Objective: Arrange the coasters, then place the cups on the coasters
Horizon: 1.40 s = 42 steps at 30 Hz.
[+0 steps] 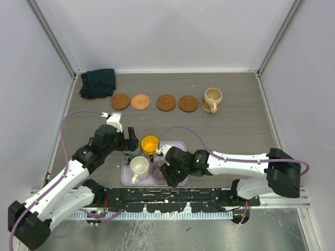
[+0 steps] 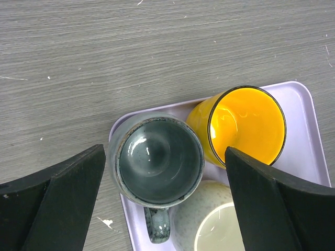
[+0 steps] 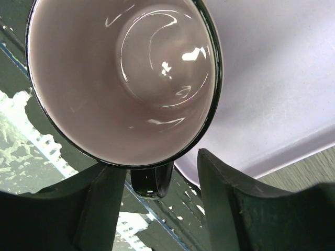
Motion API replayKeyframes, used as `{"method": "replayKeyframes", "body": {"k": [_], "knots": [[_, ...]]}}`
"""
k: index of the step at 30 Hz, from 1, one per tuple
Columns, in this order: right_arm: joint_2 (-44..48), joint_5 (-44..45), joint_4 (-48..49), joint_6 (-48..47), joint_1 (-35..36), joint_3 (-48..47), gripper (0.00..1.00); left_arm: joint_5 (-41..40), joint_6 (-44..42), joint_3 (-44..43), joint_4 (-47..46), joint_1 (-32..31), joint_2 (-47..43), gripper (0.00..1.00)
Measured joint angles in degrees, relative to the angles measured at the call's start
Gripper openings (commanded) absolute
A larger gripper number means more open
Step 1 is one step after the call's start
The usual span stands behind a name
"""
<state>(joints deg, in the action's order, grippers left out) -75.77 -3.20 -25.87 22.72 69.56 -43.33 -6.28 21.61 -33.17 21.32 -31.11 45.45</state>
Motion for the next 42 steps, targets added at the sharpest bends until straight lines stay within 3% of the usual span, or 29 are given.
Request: {"method": "replayKeyframes", "body": {"k": [6,14,19,31,42], "knots": [[-0.37,1.90,0.61,0.28,0.83,0.26,0.46,0.00,0.09,0.44,-0.02,-0.02,0.00,0.98],[-0.48,3.96,1.75,1.33,1.60,1.27,0.22,-0.17,0.44,1.16,-0.02,-0.33,-0.17,0.98],[-0.46,5.14,2.45,1.86,1.81,1.75,0.01,-0.17,0.85,1.51,0.00,-0.55,-0.39,0.98],[2.03,13.99,-3.87,4.09,3.63,1.42,0.01,-0.20,1.53,1.51,-0.02,-0.76,-0.37,0.98],[-0.46,23.82,-11.52,5.84,3.78,-6.73,0.01,-0.17,1.55,1.70,-0.44,-0.81,-0.24,0.98]]}}
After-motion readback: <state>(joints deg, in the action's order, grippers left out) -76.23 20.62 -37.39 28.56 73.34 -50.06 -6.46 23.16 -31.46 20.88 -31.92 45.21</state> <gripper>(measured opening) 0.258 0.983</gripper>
